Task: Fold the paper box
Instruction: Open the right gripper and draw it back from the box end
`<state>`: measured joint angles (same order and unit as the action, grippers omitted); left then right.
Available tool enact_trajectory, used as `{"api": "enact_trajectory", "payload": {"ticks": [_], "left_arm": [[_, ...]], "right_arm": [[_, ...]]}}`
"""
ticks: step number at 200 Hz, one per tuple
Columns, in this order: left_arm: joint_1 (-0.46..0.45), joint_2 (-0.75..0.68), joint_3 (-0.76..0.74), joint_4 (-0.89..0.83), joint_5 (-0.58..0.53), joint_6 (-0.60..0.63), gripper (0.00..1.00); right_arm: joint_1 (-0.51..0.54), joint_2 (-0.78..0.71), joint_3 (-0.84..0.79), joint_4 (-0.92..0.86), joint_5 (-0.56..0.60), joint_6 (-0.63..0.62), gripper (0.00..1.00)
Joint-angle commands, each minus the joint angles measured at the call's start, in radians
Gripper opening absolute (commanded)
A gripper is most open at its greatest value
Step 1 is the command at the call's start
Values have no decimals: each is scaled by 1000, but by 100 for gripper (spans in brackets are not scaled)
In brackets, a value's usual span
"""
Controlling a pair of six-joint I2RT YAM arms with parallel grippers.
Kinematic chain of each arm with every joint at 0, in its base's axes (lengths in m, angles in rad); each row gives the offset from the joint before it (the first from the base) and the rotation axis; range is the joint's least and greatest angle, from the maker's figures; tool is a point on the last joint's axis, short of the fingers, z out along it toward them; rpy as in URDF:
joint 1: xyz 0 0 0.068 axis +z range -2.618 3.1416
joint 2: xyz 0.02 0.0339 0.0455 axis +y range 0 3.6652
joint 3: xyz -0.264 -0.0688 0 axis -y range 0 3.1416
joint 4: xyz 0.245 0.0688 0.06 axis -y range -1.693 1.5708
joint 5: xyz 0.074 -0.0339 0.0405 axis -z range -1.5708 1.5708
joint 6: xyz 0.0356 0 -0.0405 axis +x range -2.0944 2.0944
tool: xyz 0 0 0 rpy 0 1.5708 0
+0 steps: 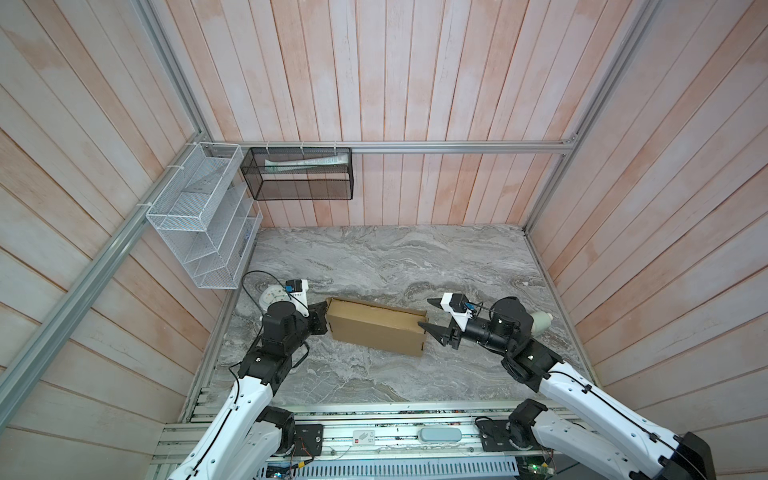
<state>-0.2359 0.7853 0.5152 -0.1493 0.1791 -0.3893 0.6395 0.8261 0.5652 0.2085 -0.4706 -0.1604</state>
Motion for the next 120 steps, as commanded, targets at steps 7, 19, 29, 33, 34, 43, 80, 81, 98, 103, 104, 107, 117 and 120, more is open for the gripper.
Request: {"api": "enact_trajectory", "payload": {"ticks": [7,19,29,33,34,43,80,81,98,103,104,107,117,120], "left_arm": [[5,4,-26,-65,13,-1,0],[4,6,-26,-62,15,-2,0],[4,11,-25,-64,16,-1,0],[4,11,-24,-62,17,-1,0],[4,10,-24,-62,17,-1,0],[5,8,-24,-63,18,-1,0],[4,6,-28,-55,21,-2,0],[4,6,-28,-54,21,-2,0],[4,12,-29,-52,25,-1,0],[4,12,-27,-54,27,-1,0],[4,13,-26,-55,28,-2,0],[5,13,-27,-56,28,-1,0],[4,11,-26,-58,30,-2,0],[4,10,-27,-58,30,-2,0]], "right_arm": [[0,-53,27,-77,115,103,58],[2,-68,38,-119,148,135,57],[5,-81,42,-151,175,161,57],[6,-86,42,-162,185,172,56],[7,-87,42,-166,187,174,56],[8,-98,42,-192,213,199,56],[15,-125,34,-260,318,303,51],[16,-125,34,-260,319,305,51],[25,-127,25,-258,341,337,50],[28,-124,26,-262,347,346,50],[28,-124,26,-264,349,348,50],[30,-121,29,-269,355,353,50],[35,-112,37,-292,376,375,49],[37,-109,40,-298,383,382,49]]}}
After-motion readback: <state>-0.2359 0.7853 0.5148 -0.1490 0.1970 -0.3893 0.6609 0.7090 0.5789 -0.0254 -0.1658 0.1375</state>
